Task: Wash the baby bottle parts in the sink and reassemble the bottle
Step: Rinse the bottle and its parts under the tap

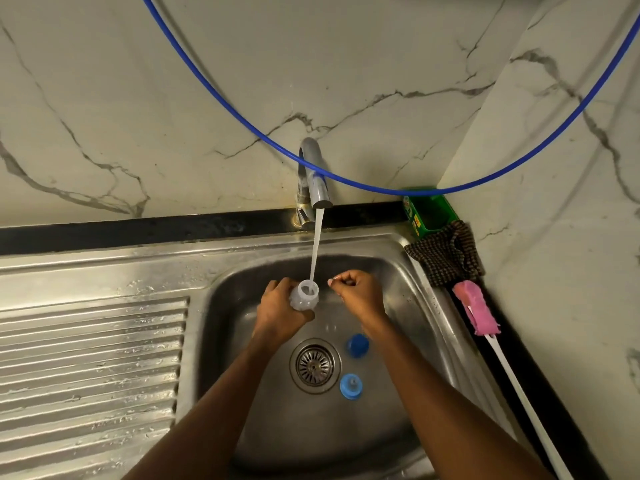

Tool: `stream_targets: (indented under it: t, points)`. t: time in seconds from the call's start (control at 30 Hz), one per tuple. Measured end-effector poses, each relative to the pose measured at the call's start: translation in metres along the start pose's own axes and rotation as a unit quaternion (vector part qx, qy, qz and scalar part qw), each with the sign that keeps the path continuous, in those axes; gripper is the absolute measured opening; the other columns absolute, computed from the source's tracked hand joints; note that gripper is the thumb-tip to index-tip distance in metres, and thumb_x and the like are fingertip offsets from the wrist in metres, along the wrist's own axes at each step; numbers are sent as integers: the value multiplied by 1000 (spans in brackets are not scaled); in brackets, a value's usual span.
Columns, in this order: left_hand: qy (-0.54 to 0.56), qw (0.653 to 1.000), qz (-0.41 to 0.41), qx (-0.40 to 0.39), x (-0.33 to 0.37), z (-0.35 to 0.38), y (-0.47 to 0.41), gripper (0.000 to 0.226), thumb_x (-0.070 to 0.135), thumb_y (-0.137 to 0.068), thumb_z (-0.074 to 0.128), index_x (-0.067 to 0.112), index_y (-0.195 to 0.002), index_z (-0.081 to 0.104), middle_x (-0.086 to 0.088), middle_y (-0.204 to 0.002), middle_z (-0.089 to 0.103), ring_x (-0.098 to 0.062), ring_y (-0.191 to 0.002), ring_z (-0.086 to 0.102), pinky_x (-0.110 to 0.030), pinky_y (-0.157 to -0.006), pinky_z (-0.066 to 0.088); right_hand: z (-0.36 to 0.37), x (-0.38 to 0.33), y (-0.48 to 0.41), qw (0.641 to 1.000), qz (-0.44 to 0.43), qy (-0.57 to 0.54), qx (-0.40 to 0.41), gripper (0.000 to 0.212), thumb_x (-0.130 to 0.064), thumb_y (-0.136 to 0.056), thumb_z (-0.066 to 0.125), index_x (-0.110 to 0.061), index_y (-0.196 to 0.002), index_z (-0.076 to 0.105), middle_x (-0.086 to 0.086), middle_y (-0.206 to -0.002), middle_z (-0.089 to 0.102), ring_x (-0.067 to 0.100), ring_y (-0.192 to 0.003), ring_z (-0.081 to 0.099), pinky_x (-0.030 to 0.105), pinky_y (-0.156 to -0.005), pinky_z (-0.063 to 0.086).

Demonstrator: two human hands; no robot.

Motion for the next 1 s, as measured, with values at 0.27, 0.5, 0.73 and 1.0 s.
stream_targets:
  t: [0.27,0.5,0.73,1.0]
  points:
    - [3,1000,6,12,11,-3,0,59,29,-61,87,25,-113,59,4,-106,53,-13,-90,55,-30,-82,49,-2,-19,-24,1000,-21,-3,-22,10,-18,-84,69,-9,-88,71,6,-82,70,17,-78,64,29,-74,53]
    - [-6,1000,16,8,11,-4,3,57,31,-58,88,26,-108,60,9,-101,61,-13,-90,60,-28,-77,50,-1,-68,-54,995,-89,44,8,22,-30,-85,67,-8,-90,71,6,-81,71,19,-76,64,24,-67,48]
    - [-17,1000,14,20,10,-9,7,57,31,-57,88,27,-108,60,9,-103,64,-9,-90,59,-24,-74,46,15,-105,-66,974,-136,178,-26,46,-55,-80,66,-9,-77,62,3,-70,62,15,-66,61,30,-62,55]
    - [-19,999,22,23,10,-11,13,63,30,-58,89,26,-113,59,7,-108,62,-10,-95,58,-26,-79,49,16,-106,-60,990,-65,114,-52,49,-47,-90,56,1,-101,63,10,-89,67,22,-82,66,37,-77,58]
Point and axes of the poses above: each hand's wrist, its own y-axis away from the middle knuckle, its own z-axis out of the palm, x = y × z, the point moved 1 cm from there along -y, towards the middle knuckle
